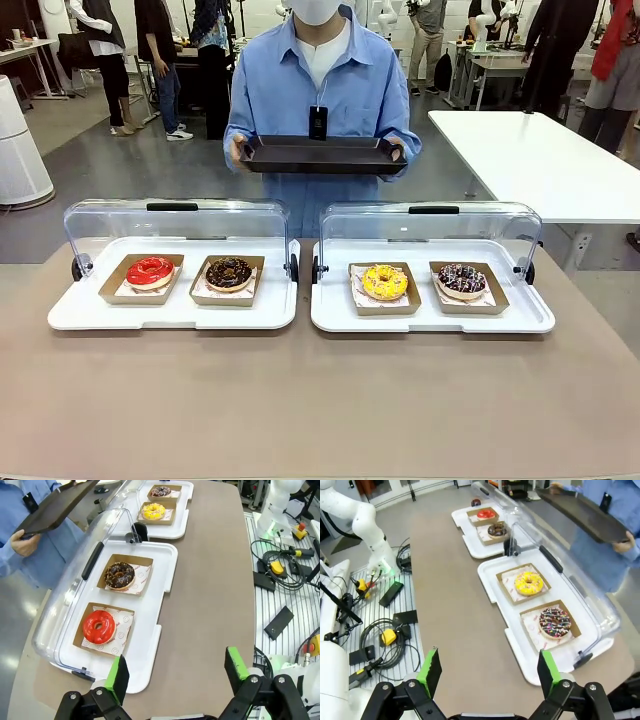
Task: Provide the desired donut to the person.
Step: Pick up and lift the Paper togo box containing the Donut pointed at by the person.
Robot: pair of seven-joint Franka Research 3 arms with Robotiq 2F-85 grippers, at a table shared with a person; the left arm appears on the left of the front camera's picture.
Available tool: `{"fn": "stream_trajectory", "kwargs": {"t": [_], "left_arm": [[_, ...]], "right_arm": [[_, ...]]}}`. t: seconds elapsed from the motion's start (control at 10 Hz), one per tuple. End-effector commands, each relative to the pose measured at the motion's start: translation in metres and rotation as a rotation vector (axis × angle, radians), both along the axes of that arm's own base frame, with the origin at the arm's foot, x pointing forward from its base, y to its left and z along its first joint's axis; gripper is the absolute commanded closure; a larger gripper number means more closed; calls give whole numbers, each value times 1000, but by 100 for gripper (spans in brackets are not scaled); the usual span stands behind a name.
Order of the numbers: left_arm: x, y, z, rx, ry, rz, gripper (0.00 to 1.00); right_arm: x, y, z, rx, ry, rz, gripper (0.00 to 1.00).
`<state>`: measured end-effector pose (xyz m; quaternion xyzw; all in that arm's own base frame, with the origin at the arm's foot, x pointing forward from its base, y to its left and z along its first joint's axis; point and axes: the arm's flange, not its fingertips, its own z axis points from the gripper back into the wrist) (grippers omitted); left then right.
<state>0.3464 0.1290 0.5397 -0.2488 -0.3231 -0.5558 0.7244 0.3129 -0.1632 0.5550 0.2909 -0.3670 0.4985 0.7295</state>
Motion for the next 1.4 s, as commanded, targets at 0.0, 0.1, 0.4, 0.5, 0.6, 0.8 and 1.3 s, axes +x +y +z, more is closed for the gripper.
{"fn": "stream_trajectory", "kwargs": {"t": [0.0, 0.1, 0.4, 0.5, 0.6, 0.8, 1.3], "left_arm": [[-2, 4, -1, -15, -43, -9, 0], [-3, 4, -1, -21, -48, -3, 0], [-2, 4, -4, -34, -47, -1, 0], [0, 2, -5, -34, -47, -11, 0], [-1, 3, 1, -9, -12, 8, 0], [-1, 3, 1, -9, -12, 8, 0], [-1, 3, 1, -9, -12, 8, 0]], "right_arm": [[-1, 0, -2, 33, -28, 13, 0], [0, 0, -2, 43, -35, 21, 0], [-1, -1, -1, 81, -57, 31, 0], [0, 0, -3, 85, -56, 38, 0], [-2, 0, 2, 55, -35, 16, 0], [-2, 0, 2, 55, -35, 16, 0], [-2, 0, 2, 55, -35, 16, 0]]}}
